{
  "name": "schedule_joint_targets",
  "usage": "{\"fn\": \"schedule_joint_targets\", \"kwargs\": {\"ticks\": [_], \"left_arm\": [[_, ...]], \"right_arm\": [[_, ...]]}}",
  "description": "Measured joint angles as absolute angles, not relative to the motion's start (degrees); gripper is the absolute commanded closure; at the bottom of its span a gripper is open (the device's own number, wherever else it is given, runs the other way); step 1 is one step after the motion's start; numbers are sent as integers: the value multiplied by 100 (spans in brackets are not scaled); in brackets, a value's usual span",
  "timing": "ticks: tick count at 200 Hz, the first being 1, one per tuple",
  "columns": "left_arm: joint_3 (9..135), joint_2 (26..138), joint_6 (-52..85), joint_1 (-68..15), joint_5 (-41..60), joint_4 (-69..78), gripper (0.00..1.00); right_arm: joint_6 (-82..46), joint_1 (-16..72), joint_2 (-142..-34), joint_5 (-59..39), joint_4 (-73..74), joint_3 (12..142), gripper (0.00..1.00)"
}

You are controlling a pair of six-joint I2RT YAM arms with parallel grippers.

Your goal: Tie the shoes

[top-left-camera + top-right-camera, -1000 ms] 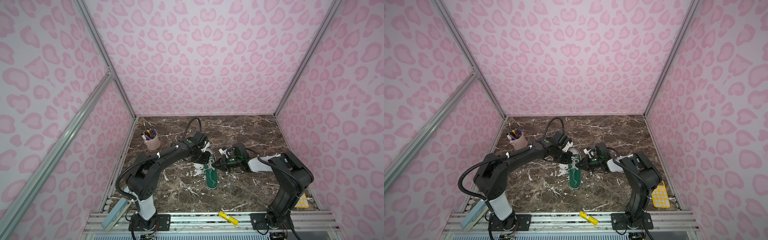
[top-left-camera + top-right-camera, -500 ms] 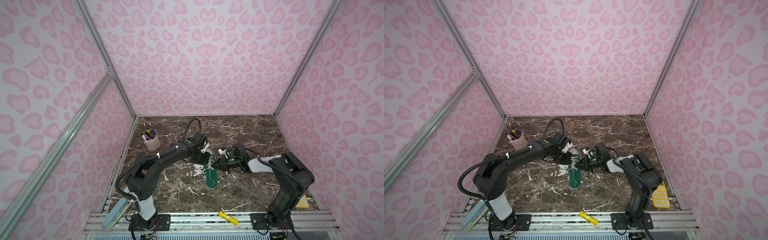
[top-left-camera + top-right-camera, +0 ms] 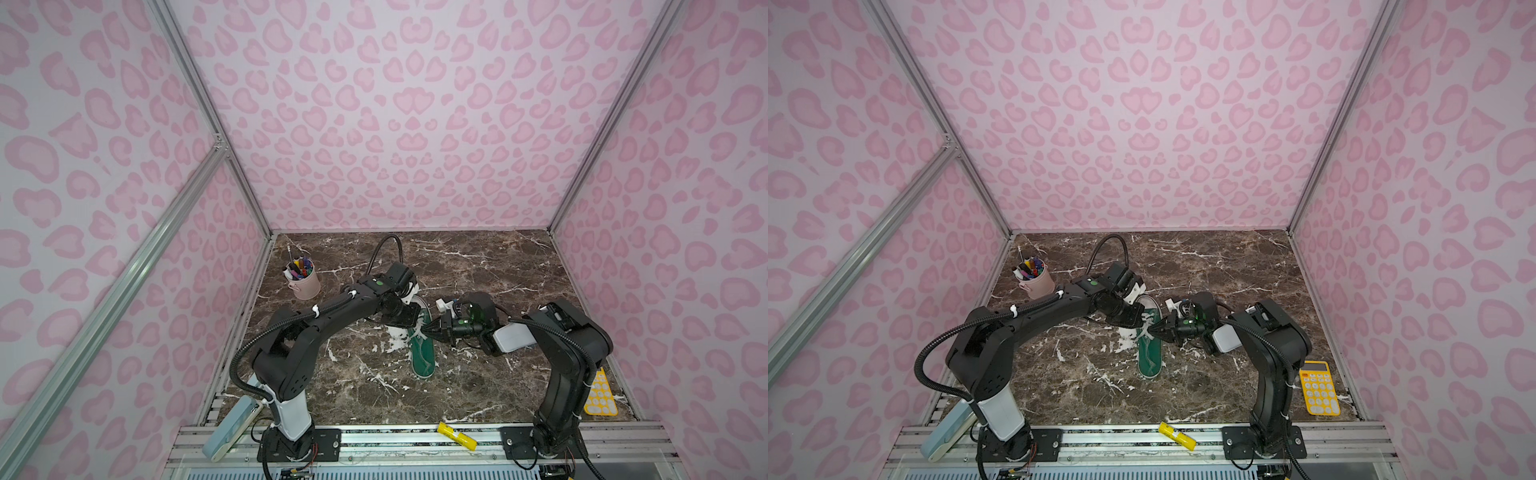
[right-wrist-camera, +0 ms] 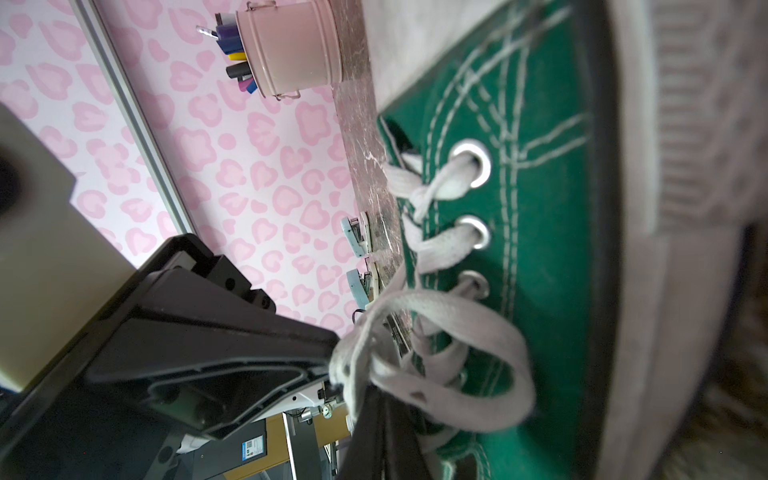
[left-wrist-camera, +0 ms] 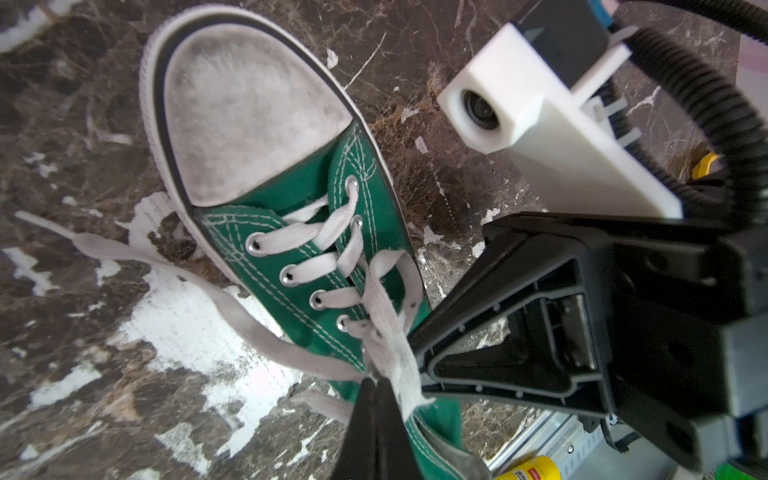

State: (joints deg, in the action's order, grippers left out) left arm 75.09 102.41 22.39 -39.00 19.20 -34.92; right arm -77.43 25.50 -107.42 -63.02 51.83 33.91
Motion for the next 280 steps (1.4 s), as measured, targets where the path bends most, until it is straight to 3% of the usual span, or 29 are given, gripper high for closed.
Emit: {"fn": "schedule_joint_targets", "kwargs": {"ticks": [165,228,280], "left_arm": [[7535,10357,2239,-3966,1804,-3756,97],[7548,10357,2239,-3964,1804,-3736,97],[7553,10357,2239,-3959,1802,-3739,97]], "right_arm": [[-7240,2443,-10350,-6283,4451,3319,94],[-5778,2320,-9439,-5850,1975,3817,94],[-5334,2526,-9566,-5765,1177,4104,95]]}}
